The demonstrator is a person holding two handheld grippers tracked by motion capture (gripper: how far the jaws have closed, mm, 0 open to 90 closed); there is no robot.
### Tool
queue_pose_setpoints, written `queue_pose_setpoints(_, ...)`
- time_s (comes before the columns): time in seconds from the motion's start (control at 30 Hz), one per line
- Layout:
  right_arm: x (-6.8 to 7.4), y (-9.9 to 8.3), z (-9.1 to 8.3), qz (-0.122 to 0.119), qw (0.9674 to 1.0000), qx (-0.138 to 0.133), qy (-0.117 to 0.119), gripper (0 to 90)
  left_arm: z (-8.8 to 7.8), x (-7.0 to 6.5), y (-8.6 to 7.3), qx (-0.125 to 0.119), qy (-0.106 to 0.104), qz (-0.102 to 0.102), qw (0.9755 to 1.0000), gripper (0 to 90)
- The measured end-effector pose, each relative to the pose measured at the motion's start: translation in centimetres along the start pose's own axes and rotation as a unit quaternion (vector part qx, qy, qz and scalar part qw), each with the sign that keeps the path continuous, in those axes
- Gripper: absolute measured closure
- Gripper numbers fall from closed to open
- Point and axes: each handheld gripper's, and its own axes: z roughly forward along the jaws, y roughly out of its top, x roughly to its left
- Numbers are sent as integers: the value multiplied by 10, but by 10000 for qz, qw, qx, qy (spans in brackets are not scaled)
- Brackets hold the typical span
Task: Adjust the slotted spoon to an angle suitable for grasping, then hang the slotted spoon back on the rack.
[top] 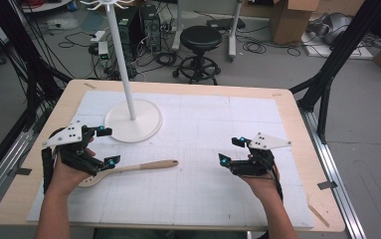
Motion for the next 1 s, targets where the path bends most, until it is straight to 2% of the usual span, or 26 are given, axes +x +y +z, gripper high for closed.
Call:
queue_pose_setpoints(0.1,-3,2,-5,-20,9998,-54,168,153,-1,1,0,-77,-7,-21,10000,30)
queue_pose_setpoints(0.3,-6,1,-16,-6,9991,-172,375,138,1,6,0,-157,-19,-69,9999,30)
queue_pose_setpoints(0.53,-10,2,-26,57,9990,-336,301,107,4,4,1,-117,-65,-45,9999,30)
queue_pose_setpoints(0.9,-11,0,-23,10,9992,-238,320,105,7,2,3,20,-76,-26,10000,30)
queue_pose_setpoints(1.0,-10,2,-25,4,9993,-234,305,105,11,1,4,72,-154,-7,9999,30)
